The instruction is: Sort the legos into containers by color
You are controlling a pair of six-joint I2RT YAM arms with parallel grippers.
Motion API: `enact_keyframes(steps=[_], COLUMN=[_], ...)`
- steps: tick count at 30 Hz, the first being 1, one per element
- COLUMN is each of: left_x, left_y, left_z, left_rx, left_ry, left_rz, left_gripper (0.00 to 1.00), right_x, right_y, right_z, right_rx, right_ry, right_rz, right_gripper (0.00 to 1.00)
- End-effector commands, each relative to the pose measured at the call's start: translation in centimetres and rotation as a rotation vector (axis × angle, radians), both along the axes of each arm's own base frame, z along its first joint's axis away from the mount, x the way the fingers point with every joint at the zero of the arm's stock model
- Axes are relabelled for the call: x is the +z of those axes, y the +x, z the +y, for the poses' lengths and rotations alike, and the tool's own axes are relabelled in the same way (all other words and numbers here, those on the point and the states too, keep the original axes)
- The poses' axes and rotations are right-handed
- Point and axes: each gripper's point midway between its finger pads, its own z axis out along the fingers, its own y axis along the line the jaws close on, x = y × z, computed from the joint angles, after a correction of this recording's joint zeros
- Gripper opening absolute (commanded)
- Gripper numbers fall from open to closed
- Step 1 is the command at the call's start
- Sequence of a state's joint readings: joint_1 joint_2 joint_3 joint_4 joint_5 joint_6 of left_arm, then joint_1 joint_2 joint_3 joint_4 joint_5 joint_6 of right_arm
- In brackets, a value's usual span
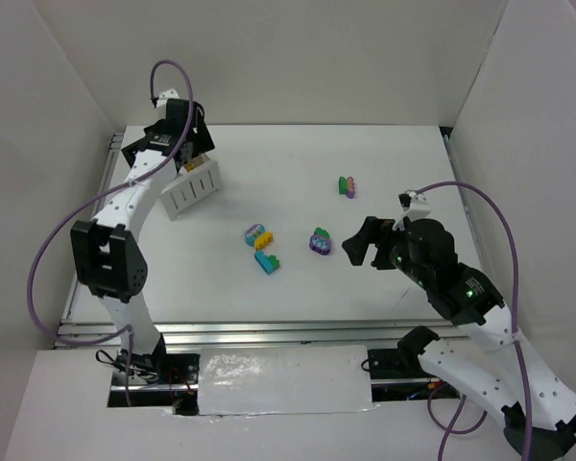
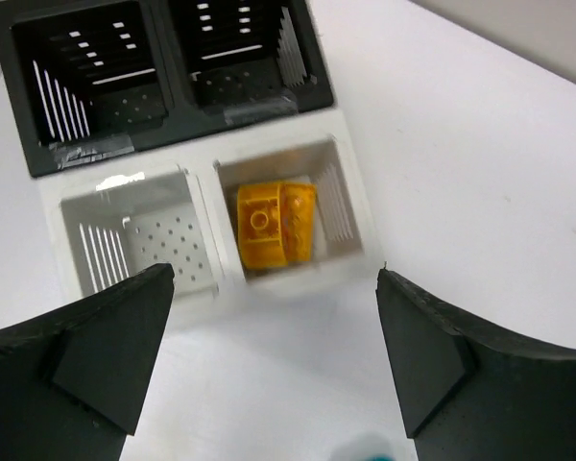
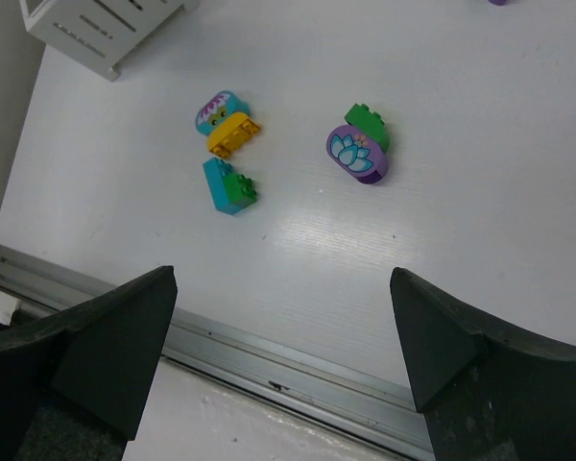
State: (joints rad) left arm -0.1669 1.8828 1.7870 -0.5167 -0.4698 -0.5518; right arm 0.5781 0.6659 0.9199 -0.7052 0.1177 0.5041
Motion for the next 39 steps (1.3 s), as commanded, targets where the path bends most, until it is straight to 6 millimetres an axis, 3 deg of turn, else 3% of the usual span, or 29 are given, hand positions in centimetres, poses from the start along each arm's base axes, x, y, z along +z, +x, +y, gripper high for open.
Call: enact_keyframes(steps=[1, 2, 3, 4, 5, 7, 9, 11, 20, 26, 32, 35, 36, 38, 39], left_x=[4.8, 3.0, 3.3, 2.9, 0.7, -0.4, -3.1, -5.2, -13.3, -15.9, -18.3, -19.1, -19.1, -19.1, -18.6], left_y=[-4.4, -5.9, -7.1, -8.1, -9.5, -11.4, -12.6, -13.2, -13.2, -13.4, -12.9, -12.8, -12.7, -12.3, -11.9], left_z=[-5.7, -6.8, -8.0, -10.8, -12.5, -16.3, -18.7, -19.7, -20.9, -21.2, -20.1, -20.5, -20.5, -20.6, -20.8], left_rx=[-0.157, -0.200, -0.244, -0.322, -0.422, -0.580, -0.724, -0.798, -0.899, -0.915, -0.845, -0.854, -0.851, -0.845, -0.841], left_ry=[-0.020, -0.007, -0.011, -0.017, -0.007, 0.005, 0.044, 0.056, 0.086, 0.080, 0.089, 0.071, 0.067, 0.065, 0.061], left_rz=[-0.070, -0.021, -0.028, -0.027, 0.022, 0.039, 0.092, 0.148, 0.297, 0.356, 0.418, 0.426, 0.423, 0.415, 0.401], left_gripper=[1.00, 1.00, 1.00, 1.00, 1.00, 1.00, 0.99, 0.99, 1.00, 1.00, 0.99, 0.85, 0.73, 0.61, 0.42], right_x=[-0.4, -0.6, -1.0, -1.1, -1.2, -1.2, -1.2, -1.1, -1.7, -1.9, -2.2, -2.2, -2.4, -2.3, -2.4], right_y=[1.0, 1.1, 1.3, 1.3, 1.3, 1.3, 1.1, 0.8, 0.0, 0.0, 0.1, 0.1, 0.0, 0.0, 0.0], right_z=[1.4, 1.6, 1.8, 1.9, 2.0, 2.2, 2.3, 2.6, 2.4, 2.6, 2.7, 2.8, 2.7, 2.6, 2.5], right_rx=[0.029, 0.031, 0.035, 0.035, 0.037, 0.051, 0.063, 0.081, 0.100, 0.110, 0.112, 0.114, 0.110, 0.107, 0.102], right_ry=[0.016, 0.019, 0.017, 0.016, 0.017, 0.019, 0.022, 0.030, 0.033, 0.032, 0.033, 0.033, 0.032, 0.029, 0.026], right_rz=[-0.006, -0.002, 0.012, 0.018, 0.022, 0.026, 0.021, 0.023, 0.029, 0.031, 0.035, 0.035, 0.037, 0.036, 0.038], right_gripper=[1.00, 1.00, 1.00, 1.00, 1.00, 1.00, 0.99, 1.00, 1.00, 1.00, 1.00, 1.00, 1.00, 1.00, 0.99])
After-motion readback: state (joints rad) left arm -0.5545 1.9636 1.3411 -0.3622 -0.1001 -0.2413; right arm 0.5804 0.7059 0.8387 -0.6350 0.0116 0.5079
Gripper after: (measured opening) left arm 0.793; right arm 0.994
